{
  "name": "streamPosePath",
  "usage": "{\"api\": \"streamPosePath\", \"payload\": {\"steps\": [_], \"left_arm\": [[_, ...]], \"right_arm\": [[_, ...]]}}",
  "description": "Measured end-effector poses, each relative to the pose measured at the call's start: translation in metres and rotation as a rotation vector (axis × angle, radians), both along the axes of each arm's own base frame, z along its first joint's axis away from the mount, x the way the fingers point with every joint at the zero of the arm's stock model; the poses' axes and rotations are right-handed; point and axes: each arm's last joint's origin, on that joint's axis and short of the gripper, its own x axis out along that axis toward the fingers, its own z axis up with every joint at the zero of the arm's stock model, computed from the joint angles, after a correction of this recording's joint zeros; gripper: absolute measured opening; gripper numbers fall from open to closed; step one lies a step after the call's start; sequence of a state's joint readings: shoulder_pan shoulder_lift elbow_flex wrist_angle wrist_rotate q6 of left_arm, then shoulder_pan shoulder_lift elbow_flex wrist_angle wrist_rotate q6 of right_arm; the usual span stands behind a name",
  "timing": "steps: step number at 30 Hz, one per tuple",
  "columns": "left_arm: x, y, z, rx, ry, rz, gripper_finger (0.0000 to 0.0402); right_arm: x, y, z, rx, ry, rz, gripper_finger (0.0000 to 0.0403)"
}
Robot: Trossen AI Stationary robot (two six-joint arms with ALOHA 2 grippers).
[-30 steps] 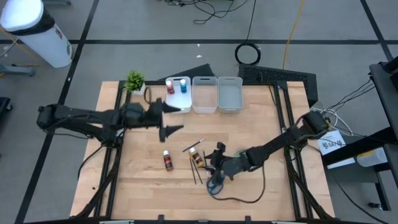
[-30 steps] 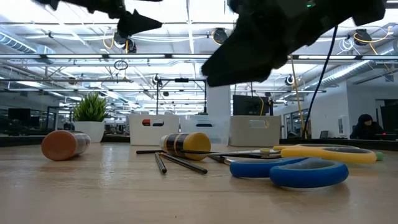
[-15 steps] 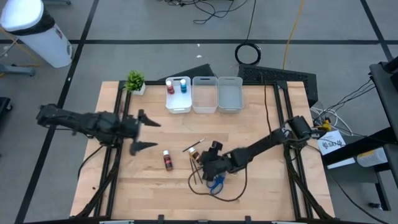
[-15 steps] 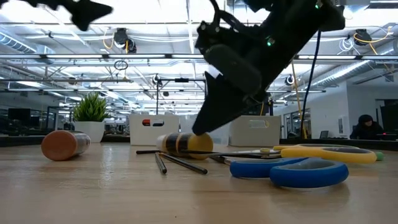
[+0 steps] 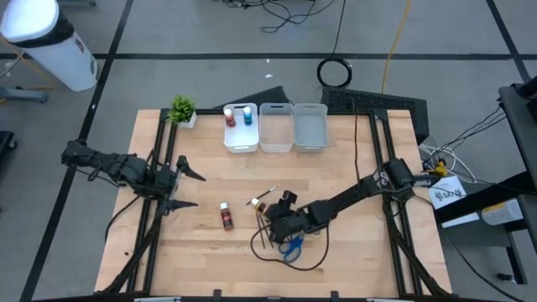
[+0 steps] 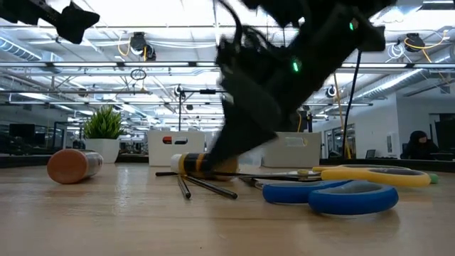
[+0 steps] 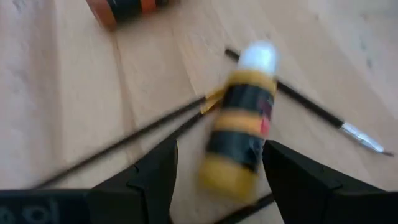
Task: Pick & Place Paint Supplies
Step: Put the yellow paint bottle into the white bin
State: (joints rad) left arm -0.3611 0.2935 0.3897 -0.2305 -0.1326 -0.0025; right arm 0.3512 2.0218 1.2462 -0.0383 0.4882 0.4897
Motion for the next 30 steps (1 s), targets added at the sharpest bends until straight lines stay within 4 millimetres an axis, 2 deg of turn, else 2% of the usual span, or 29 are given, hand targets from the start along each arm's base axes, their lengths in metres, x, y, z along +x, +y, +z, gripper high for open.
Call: {"api": "streamPosePath", "payload": {"steps": [8,13,19,24,30], "left_arm": [[0.001,0.0,0.007,-0.029,-0.067,0.002,0.039],[0.001,0.0,0.009,-0.035,-0.089,0.002,0.039],[0.001,0.0,0.01,-0.039,-0.099,0.003,0.039],[0.001,0.0,0.011,-0.06,-0.105,0.004,0.039],[0.007,-0.002,0.012,-0.124,-0.087,0.008,0.039]], "right_arm": [[0.005,-0.007,-0.015,0.012,0.029,0.018,0.0222],[0.006,-0.01,-0.014,-0.008,0.032,0.035,0.0211],[0.01,-0.008,-0.011,-0.045,-0.003,0.091,0.0188],[0.01,-0.008,-0.011,-0.048,-0.006,0.093,0.0152],[0.007,-0.007,0.008,-0.088,-0.025,0.132,0.012]]}}
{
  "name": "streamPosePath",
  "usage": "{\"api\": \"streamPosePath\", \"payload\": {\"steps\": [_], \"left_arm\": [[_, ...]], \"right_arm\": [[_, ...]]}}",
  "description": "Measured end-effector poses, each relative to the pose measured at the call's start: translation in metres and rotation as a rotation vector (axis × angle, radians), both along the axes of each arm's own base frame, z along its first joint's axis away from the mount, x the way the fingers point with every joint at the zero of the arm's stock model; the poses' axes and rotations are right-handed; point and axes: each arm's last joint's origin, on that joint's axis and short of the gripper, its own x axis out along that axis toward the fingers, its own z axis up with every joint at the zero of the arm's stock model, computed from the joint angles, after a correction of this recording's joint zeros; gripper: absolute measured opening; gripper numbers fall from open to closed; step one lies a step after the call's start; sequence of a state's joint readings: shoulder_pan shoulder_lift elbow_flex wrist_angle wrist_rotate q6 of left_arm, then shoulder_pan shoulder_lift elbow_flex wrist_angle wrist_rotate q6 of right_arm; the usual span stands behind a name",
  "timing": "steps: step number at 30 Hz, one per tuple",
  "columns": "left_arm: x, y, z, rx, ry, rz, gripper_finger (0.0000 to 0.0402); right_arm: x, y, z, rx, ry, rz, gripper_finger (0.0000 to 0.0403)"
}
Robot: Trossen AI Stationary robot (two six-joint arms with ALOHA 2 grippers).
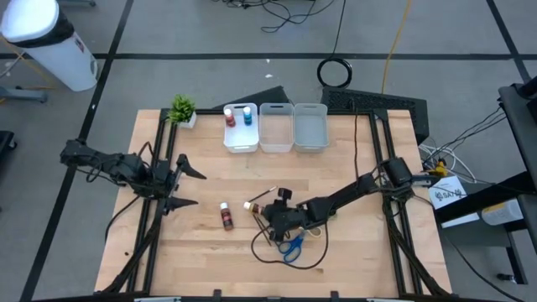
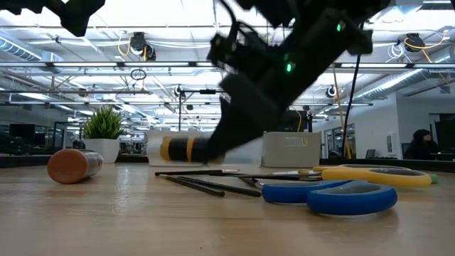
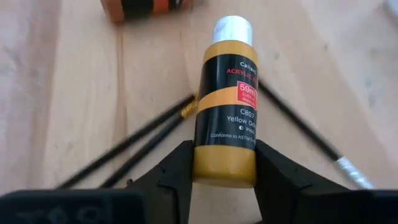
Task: Pick & Place Paint Supplies
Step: Put the yellow paint bottle into the white bin
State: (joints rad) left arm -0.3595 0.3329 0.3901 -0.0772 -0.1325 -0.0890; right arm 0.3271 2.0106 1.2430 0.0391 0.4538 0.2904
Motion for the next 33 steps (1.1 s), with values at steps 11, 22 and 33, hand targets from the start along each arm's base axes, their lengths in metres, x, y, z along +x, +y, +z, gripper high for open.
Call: {"api": "streamPosePath", "payload": {"steps": [11,22,33], "left_arm": [[0.036,-0.013,-0.001,0.018,-0.02,0.008,0.039],[0.083,-0.027,-0.015,0.016,-0.071,0.124,0.039],[0.117,-0.018,-0.023,-0.026,-0.071,0.281,0.039]], "right_arm": [[-0.039,0.003,0.054,-0.15,-0.13,-0.066,0.0119],[-0.097,-0.011,0.045,-0.017,-0.566,0.085,0.012],[-0.114,-0.017,0.039,0.013,-0.693,0.158,0.0122]]}}
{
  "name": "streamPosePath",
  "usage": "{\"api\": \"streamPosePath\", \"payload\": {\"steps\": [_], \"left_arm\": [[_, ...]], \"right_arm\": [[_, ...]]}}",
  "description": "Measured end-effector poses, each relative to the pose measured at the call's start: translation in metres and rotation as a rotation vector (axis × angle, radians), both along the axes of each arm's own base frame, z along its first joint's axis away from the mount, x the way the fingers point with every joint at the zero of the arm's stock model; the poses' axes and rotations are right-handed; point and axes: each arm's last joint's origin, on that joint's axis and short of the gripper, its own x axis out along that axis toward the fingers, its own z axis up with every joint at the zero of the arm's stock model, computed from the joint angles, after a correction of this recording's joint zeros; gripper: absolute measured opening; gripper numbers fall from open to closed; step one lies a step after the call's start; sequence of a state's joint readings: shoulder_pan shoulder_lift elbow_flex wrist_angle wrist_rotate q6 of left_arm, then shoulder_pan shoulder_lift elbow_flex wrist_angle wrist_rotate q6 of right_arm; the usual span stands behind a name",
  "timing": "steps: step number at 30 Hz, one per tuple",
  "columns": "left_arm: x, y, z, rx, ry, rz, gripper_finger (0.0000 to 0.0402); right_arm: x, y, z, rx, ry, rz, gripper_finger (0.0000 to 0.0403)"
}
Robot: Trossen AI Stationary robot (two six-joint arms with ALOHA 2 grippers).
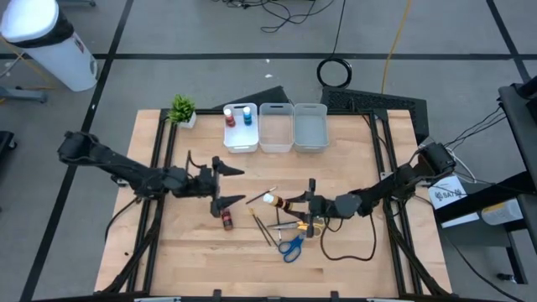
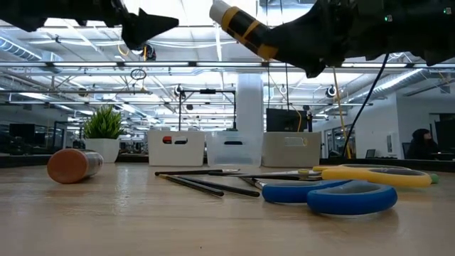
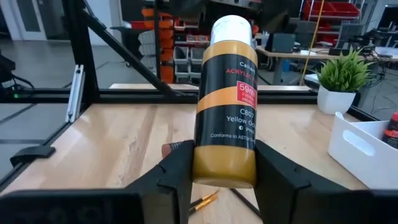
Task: Pick & Place Paint Supplies
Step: Put the yellow paint bottle into the white bin
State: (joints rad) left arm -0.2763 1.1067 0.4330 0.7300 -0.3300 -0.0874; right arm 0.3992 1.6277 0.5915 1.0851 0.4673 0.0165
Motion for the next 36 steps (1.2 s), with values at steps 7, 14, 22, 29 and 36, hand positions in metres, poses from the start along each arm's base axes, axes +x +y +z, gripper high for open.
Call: {"api": "streamPosePath", "payload": {"steps": [7,14,22,29,36], "left_arm": [[0.025,-0.008,-0.005,0.062,0.054,-0.107,0.039],[0.053,-0.014,-0.003,0.093,0.094,-0.112,0.039],[0.078,-0.01,-0.004,0.061,0.171,-0.08,0.039],[0.08,-0.012,-0.005,0.032,0.182,-0.156,0.0359],[0.08,-0.012,-0.005,0.037,0.183,-0.172,0.0224]], "right_arm": [[0.0,0.0,0.0,-0.001,0.004,0.001,0.0122],[0.0,0.0,0.0,0.004,0.004,0.001,0.0122],[0.0,0.0,-0.002,0.009,0.015,0.001,0.0123],[0.0,0.0,-0.002,0.009,0.018,0.001,0.0123],[0.0,0.0,-0.002,0.009,0.017,0.001,0.0123]]}}
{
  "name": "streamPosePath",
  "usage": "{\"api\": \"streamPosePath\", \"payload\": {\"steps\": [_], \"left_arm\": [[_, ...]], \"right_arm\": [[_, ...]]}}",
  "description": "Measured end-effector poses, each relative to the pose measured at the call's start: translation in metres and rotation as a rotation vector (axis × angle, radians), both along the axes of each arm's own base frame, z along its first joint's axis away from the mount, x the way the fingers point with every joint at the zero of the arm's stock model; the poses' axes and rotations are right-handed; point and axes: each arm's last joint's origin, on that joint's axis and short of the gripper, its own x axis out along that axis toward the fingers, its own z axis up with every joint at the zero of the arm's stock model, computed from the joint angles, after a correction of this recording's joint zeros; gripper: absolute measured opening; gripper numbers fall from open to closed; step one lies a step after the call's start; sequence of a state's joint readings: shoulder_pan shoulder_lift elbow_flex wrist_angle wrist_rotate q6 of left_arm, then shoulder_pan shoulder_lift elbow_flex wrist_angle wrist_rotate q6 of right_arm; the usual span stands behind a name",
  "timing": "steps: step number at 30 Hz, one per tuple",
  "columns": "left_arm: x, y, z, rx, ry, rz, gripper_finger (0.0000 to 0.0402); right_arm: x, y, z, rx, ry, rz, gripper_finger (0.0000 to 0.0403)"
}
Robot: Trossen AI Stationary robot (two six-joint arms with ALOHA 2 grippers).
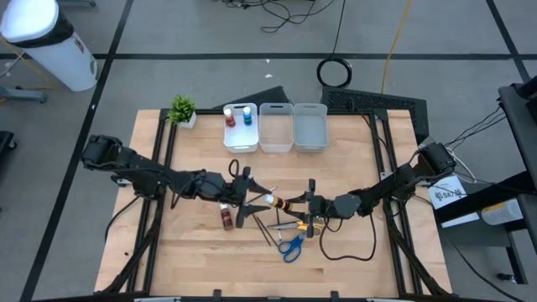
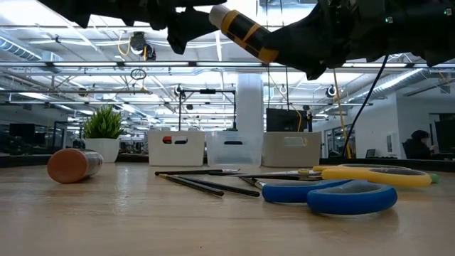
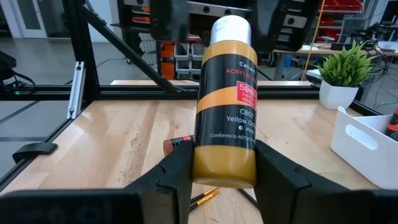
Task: Pick & Place Paint Supplies
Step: Put the yellow paint bottle into the white bin
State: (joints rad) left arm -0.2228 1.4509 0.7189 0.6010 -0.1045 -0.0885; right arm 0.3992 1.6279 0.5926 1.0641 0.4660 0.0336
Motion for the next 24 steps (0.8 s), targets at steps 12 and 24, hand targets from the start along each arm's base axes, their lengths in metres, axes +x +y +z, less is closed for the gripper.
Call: {"api": "streamPosePath", "payload": {"steps": [12,24], "left_arm": [[0.0,0.0,0.0,0.032,-0.003,-0.001,0.0134],[-0.02,0.001,0.022,0.096,-0.014,0.116,0.0124]], "right_arm": [[0.0,0.0,0.0,-0.004,0.001,0.002,0.0123],[0.001,-0.001,0.005,0.018,-0.038,-0.015,0.0166]]}}
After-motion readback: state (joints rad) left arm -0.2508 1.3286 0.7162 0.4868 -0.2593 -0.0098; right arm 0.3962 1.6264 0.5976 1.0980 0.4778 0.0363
